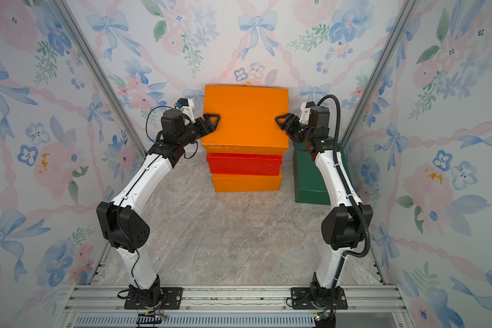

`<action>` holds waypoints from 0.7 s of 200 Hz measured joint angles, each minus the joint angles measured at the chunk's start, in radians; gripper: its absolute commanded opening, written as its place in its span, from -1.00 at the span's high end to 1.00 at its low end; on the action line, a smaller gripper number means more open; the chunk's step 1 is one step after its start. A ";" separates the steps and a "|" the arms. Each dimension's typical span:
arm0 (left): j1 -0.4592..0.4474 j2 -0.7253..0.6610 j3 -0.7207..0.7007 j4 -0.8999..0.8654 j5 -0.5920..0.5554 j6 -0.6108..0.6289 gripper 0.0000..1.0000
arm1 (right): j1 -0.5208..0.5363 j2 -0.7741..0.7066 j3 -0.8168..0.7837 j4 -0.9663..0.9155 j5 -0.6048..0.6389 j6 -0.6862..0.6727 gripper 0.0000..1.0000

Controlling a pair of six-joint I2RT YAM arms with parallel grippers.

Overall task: Stack the shoeboxes
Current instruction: Place the shoebox at the shoebox.

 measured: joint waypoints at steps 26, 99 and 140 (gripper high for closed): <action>0.009 0.007 0.000 0.001 0.018 -0.010 -0.86 | 0.000 0.003 0.000 0.005 -0.014 0.009 -0.34; 0.021 0.024 0.000 0.004 0.068 -0.026 -0.96 | -0.020 0.011 -0.008 0.062 -0.055 0.053 -0.39; 0.026 0.031 0.000 0.004 0.098 -0.026 -0.96 | -0.032 0.011 -0.036 0.095 -0.074 0.074 -0.44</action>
